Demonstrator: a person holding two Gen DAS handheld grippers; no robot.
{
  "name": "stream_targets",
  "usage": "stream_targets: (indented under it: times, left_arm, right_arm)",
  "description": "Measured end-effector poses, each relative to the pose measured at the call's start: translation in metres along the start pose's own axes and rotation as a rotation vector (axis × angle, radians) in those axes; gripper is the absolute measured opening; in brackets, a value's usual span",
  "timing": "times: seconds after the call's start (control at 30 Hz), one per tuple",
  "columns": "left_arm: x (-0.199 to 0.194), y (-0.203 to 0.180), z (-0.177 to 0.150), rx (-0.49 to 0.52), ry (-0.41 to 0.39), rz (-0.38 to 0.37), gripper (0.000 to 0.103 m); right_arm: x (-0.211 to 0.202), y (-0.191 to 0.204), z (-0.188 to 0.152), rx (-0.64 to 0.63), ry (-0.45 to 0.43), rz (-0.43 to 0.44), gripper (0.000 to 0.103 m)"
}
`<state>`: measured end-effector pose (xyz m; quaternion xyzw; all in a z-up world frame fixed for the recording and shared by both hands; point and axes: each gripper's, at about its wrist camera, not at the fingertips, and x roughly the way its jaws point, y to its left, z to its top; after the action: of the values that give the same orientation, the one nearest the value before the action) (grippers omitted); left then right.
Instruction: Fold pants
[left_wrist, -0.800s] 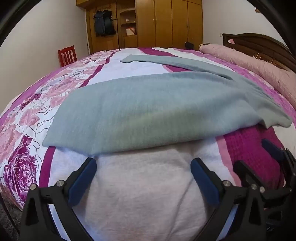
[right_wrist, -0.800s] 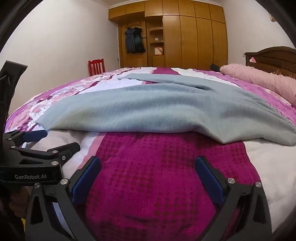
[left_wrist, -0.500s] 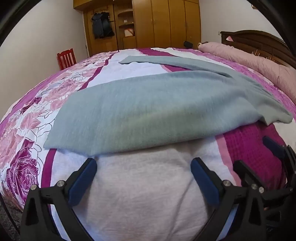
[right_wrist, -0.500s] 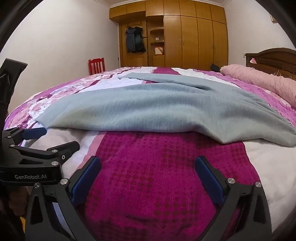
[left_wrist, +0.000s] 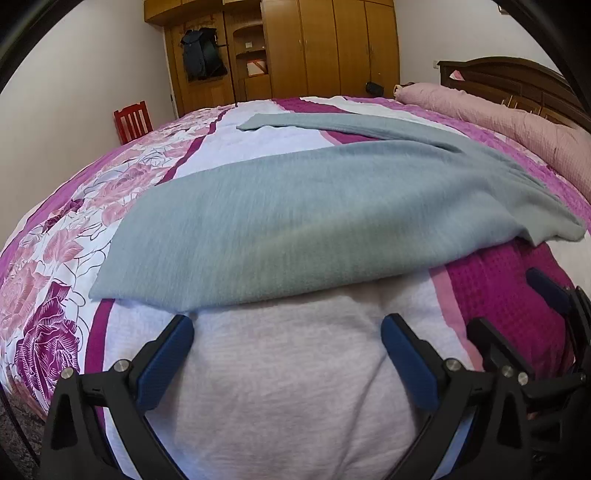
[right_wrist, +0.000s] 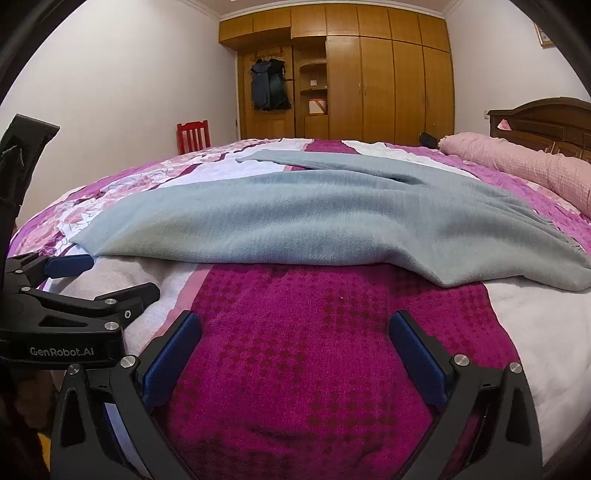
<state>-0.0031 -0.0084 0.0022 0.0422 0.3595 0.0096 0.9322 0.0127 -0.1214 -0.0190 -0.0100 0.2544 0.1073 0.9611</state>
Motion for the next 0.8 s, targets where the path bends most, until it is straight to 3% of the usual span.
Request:
stream_targets:
  times: [0.8]
  left_arm:
    - [0.0009, -0.0017, -0.0010, 0.009, -0.018, -0.006, 0.103]
  right_arm:
    - [0.0025, 0.0008, 0.0055, -0.003, 0.017, 0.002, 0.103]
